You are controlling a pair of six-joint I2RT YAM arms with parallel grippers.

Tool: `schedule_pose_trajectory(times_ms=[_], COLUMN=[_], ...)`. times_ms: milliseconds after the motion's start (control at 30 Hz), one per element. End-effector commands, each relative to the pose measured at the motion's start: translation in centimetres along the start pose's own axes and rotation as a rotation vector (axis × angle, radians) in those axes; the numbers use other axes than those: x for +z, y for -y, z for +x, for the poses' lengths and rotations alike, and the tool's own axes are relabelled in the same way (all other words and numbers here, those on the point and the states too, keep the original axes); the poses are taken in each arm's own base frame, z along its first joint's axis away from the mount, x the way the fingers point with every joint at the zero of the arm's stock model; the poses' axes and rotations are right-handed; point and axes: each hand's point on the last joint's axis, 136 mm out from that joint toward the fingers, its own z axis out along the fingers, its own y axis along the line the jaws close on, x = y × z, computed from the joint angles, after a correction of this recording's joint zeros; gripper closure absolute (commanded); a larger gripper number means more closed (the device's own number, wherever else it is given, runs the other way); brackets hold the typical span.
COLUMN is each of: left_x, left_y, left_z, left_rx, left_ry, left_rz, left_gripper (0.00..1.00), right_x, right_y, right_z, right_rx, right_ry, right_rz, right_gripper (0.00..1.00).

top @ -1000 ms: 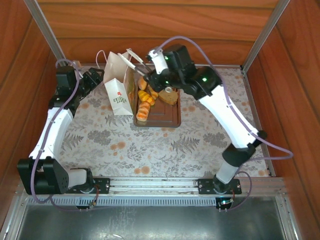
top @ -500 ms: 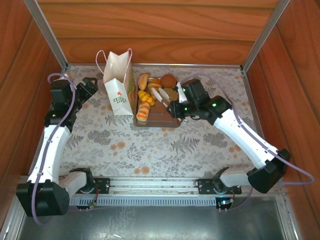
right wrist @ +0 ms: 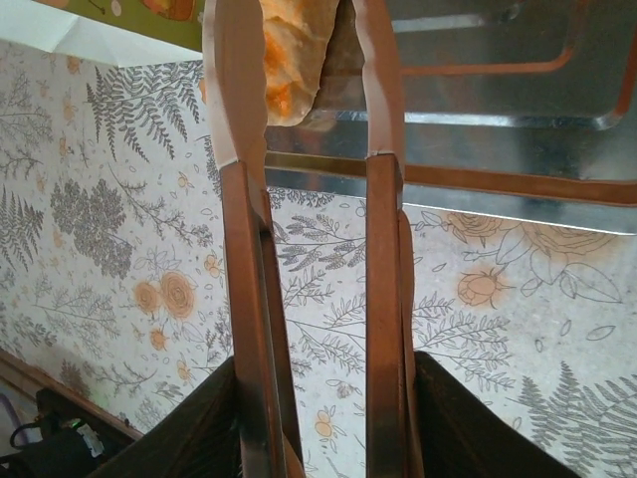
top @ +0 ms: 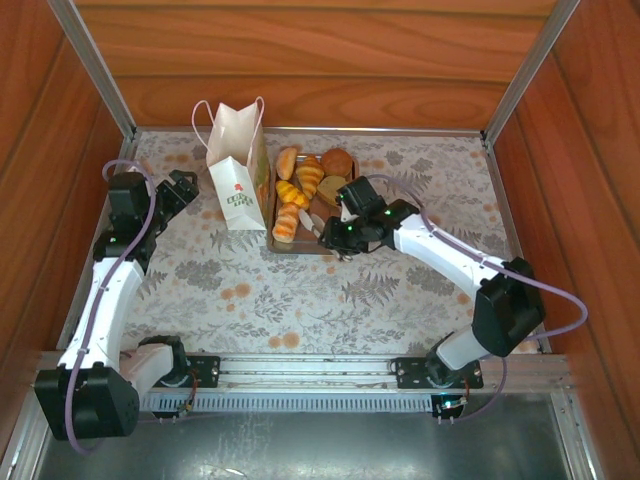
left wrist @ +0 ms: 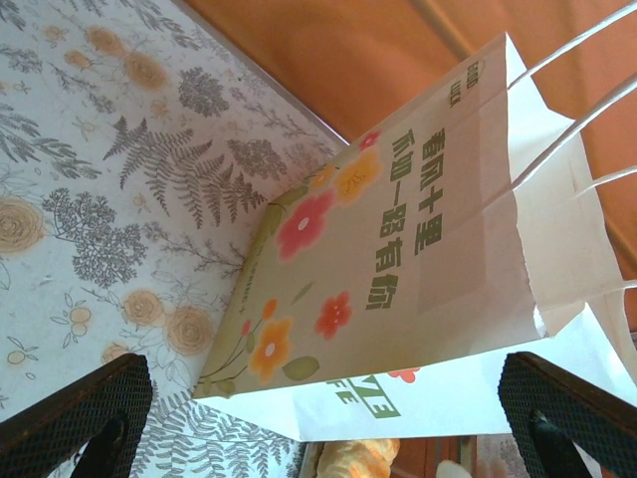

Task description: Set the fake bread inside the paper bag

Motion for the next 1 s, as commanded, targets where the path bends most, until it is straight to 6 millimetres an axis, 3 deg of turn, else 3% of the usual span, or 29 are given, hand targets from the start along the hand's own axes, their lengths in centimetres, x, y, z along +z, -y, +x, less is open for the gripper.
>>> schedule_pose_trajectory(times_ms=[0, 567, 967], left_x=[-0.3, -0.4, -0.6], left_y=[-0.5, -1.0, -1.2], left_z=[0.0, -0.1, -0.7], left_rx=[0.025, 0.076, 0.071], left_ry=[0.016, 0.043, 0.059], left_rz=[-0.009, -0.011, 0.003], left_gripper=[0.05, 0.05, 0.04], right_x=[0.1, 2.6, 3.1], right_y=[-1.5, -2.3, -3.3], right_z=[-0.9, -1.7, -2.2], right_rx=[0.025, -0.01, -0.033], right_ry=[0.001, -0.091, -0.106], right_rz=[-0.042, 0.086, 0.111], right_gripper=[0.56, 0.5, 0.45])
